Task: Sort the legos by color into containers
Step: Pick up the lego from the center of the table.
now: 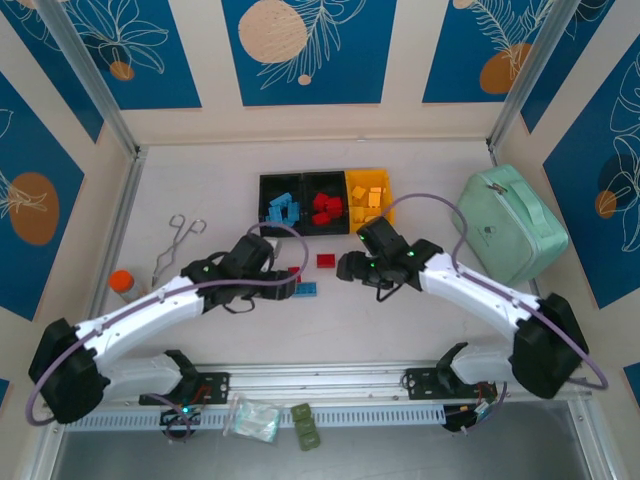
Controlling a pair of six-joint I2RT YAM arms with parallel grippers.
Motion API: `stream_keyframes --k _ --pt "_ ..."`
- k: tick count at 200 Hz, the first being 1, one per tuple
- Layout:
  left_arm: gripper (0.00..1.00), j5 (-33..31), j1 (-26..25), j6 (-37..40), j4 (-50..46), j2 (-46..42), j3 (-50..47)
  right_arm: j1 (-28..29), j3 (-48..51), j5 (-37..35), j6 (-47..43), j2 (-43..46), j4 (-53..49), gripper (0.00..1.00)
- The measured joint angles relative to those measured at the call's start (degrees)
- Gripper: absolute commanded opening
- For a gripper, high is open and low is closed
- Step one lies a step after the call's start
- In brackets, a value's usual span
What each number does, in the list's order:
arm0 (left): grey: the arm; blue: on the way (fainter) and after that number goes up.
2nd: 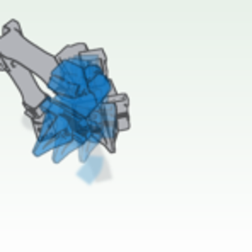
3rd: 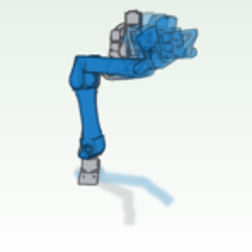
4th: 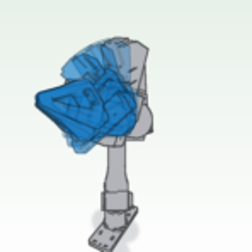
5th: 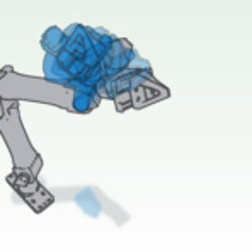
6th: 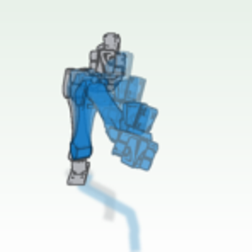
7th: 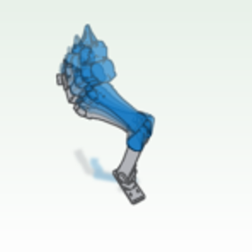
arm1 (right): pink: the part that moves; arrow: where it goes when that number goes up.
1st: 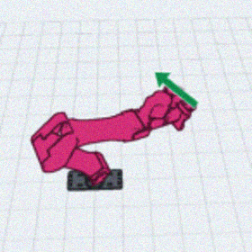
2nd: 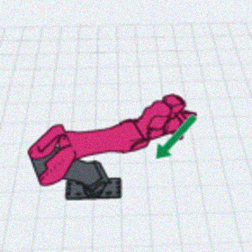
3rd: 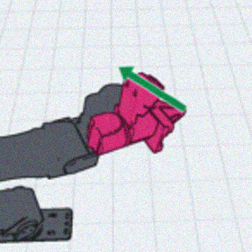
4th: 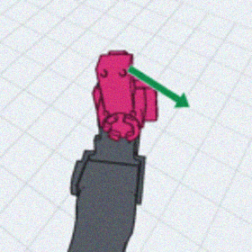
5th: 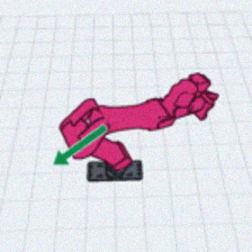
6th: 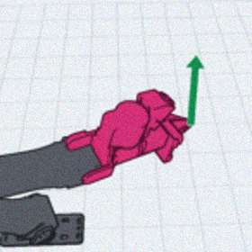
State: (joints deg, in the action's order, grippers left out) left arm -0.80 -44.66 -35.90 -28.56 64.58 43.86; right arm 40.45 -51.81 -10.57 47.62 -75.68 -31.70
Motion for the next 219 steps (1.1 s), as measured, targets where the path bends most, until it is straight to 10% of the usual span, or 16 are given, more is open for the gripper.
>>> stream_keyframes --k 117,219 --pt "0.67 -1.4 0.2 -10.4 -0.9 -16.5 -13.1 2.6 -25.9 -6.1 -4.6 -31.9 -5.2 0.73" --pt "0.67 -1.4 0.3 -12.3 1.7 -15.1 -14.9 2.6 -30.4 -8.8 -5.8 -39.4 -8.8 0.54"
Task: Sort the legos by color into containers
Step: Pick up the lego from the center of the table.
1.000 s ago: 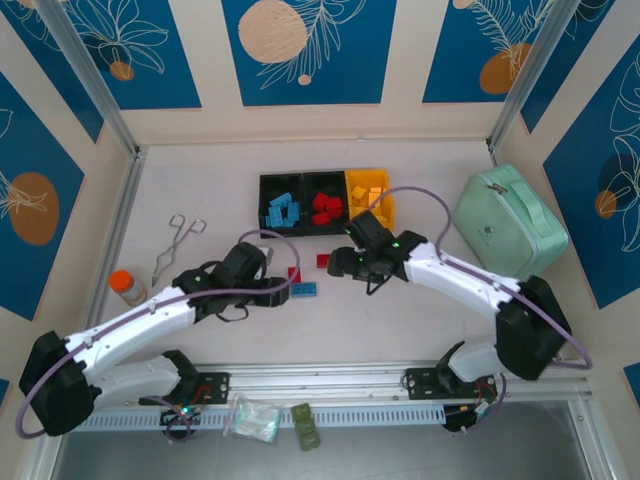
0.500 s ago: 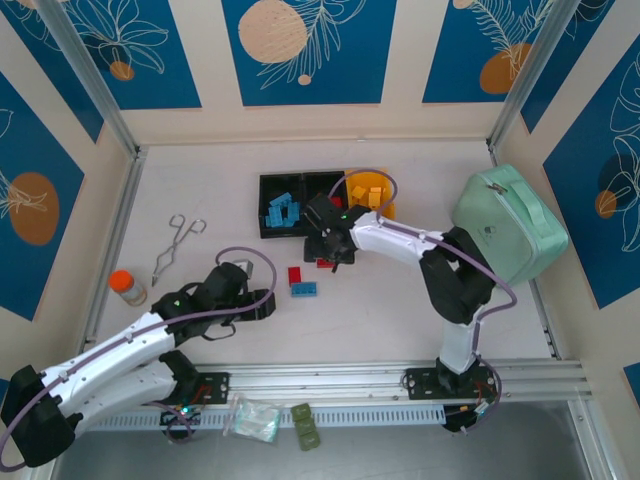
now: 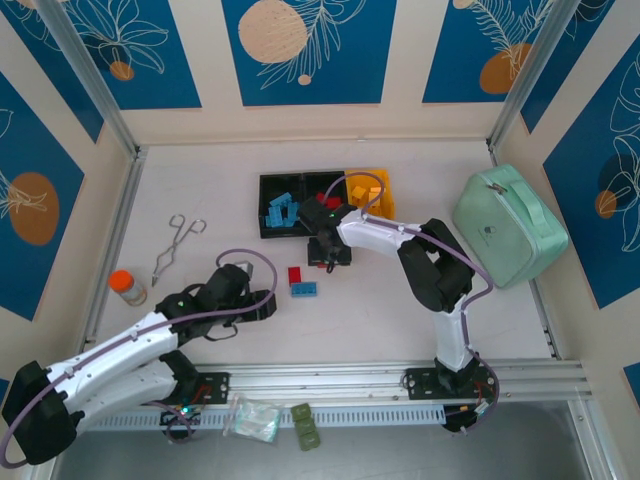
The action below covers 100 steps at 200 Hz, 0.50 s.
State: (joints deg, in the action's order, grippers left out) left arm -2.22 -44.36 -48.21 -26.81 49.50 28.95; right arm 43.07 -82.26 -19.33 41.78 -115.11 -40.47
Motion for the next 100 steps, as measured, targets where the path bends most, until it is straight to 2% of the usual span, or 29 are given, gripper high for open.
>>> stream_keyframes --k 34,100 --pt "0.67 0.0 0.0 -0.2 1.1 1.0 -0.2 0.0 -0.3 0.0 -0.7 0.0 -0.1 0.46" --pt "0.67 0.0 0.0 -1.0 2.4 1.4 -0.5 0.4 -0.3 -0.2 -1.8 1.9 -1.3 0.44"
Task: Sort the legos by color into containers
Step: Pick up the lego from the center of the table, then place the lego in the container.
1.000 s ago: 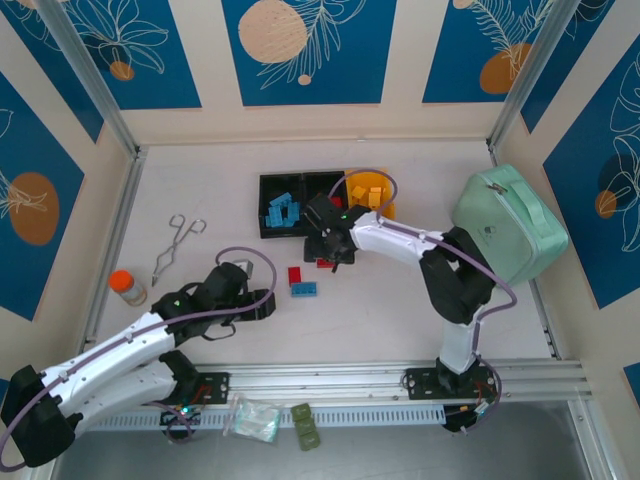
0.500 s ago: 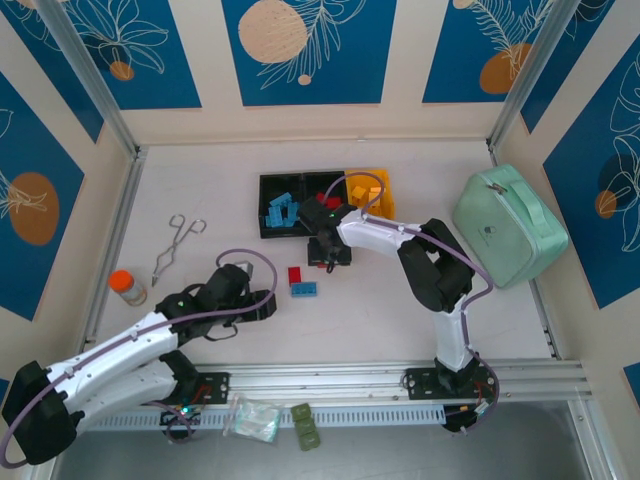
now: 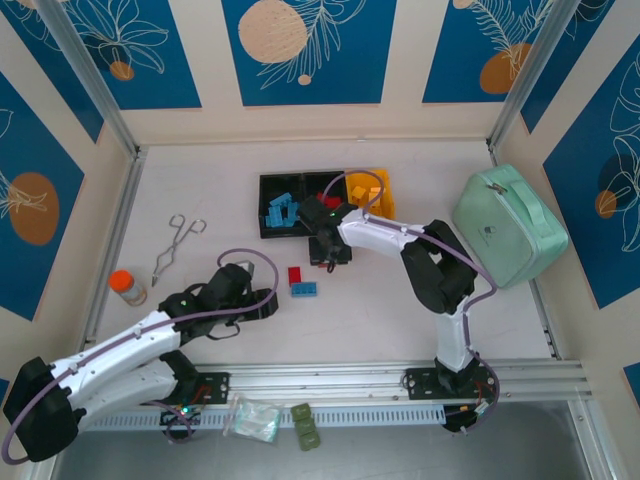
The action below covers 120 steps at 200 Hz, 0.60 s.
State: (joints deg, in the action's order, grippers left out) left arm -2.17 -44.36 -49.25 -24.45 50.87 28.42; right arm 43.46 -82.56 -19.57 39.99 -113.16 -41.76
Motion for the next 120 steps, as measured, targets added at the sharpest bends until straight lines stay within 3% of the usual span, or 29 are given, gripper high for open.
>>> stream_keyframes --k 64,120 --pt "0.67 0.3 0.0 0.0 2.0 2.3 0.0 -2.1 -6.3 -0.8 -3.2 5.6 -2.8 0.44" --pt "0.67 0.6 0.0 0.0 2.6 2.5 0.0 -8.0 -20.9 -0.5 -6.0 -1.5 -4.4 0.45"
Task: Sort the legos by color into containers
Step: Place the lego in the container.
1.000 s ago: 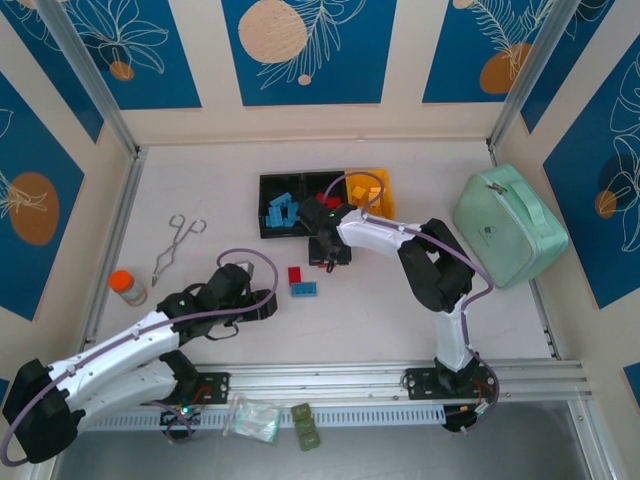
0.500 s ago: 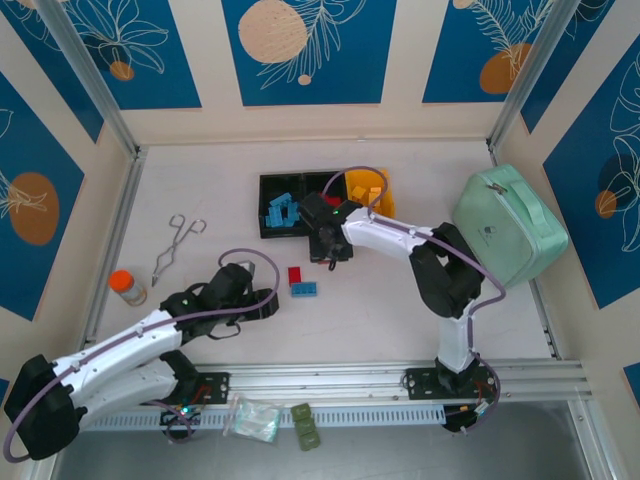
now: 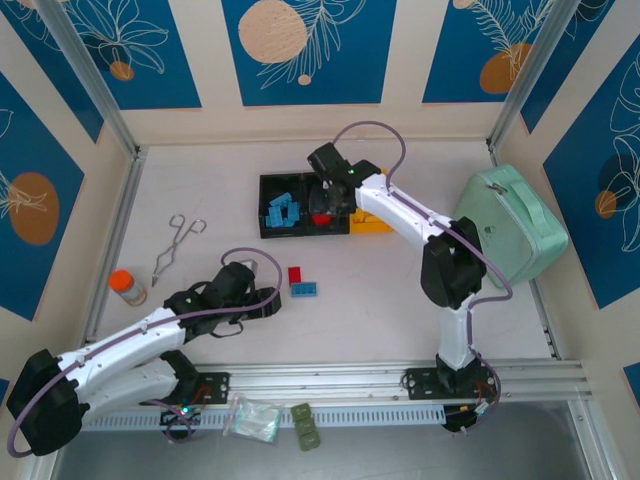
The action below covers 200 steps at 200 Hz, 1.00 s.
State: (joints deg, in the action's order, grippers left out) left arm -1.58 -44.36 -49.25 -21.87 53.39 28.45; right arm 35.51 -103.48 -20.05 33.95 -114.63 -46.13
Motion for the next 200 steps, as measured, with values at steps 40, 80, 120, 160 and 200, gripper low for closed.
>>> stream_keyframes --k 40,80,120,160,200 --pt "0.67 0.0 0.0 0.0 0.0 0.0 0.1 -3.0 -13.3 1.4 -1.0 -10.5 -2.8 0.45" --pt "0.67 0.0 0.0 -0.1 -0.1 0.6 0.3 -5.0 -27.3 2.6 -1.3 -20.2 -7.2 0.46" --pt "0.67 0.0 0.0 -0.4 -0.2 1.0 0.3 -6.2 -38.4 2.1 -1.6 -27.1 -11.5 0.49" --pt "0.67 0.0 0.0 -0.4 -0.2 1.4 0.3 -6.4 -40.8 0.6 -2.1 -28.5 -13.9 0.54" --pt "0.67 0.0 0.0 -0.4 -0.1 2.1 0.3 -6.4 -40.9 -0.7 -2.7 -28.5 -15.1 0.64"
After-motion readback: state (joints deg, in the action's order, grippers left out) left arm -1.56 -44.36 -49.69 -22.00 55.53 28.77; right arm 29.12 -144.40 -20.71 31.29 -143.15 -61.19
